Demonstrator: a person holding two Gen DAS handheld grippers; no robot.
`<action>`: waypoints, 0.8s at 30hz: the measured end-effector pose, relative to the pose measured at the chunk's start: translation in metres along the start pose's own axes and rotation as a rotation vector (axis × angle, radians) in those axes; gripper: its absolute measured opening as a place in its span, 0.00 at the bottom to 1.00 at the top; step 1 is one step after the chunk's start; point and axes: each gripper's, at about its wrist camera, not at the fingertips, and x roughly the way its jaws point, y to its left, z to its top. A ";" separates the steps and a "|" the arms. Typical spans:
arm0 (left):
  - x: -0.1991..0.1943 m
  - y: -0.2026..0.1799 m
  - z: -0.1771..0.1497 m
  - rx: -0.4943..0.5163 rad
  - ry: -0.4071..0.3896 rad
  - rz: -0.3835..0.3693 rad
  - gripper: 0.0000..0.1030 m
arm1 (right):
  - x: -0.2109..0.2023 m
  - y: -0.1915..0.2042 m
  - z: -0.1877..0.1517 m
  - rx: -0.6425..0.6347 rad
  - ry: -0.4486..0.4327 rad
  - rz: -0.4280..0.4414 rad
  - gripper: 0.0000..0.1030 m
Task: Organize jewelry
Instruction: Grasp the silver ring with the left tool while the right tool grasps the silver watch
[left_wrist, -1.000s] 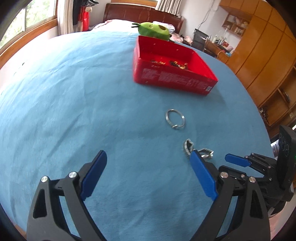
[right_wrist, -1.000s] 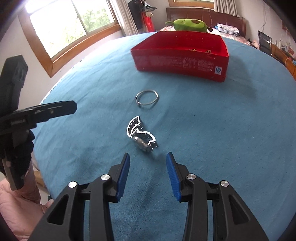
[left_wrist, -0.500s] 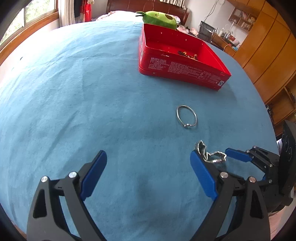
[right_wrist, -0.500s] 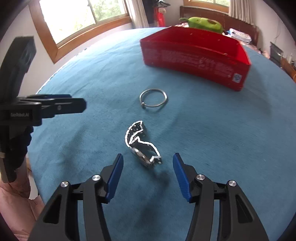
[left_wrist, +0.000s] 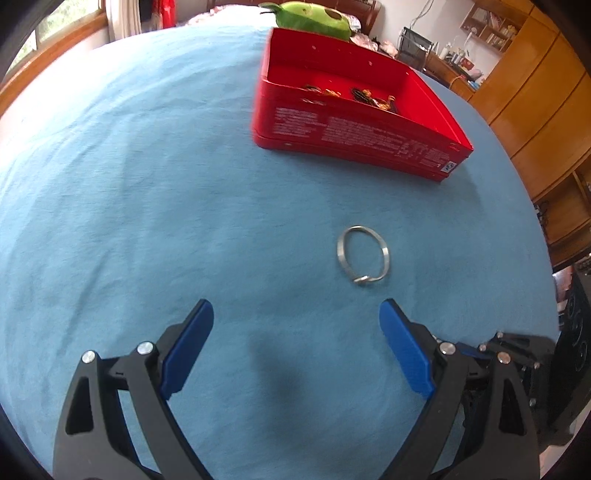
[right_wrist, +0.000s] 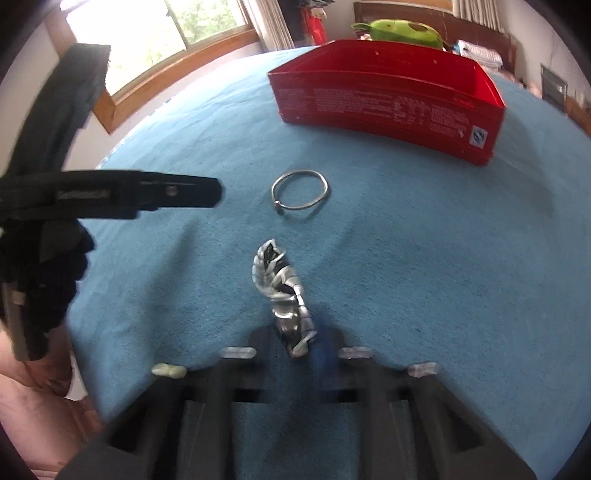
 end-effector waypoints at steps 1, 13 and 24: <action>0.003 -0.004 0.003 0.004 0.008 -0.009 0.88 | -0.003 -0.004 -0.001 0.010 -0.004 -0.005 0.10; 0.043 -0.042 0.027 0.052 0.089 -0.045 0.47 | -0.020 -0.031 -0.010 0.073 -0.033 -0.027 0.10; 0.048 -0.044 0.030 0.111 0.112 0.023 0.15 | -0.016 -0.040 -0.008 0.089 -0.034 0.001 0.11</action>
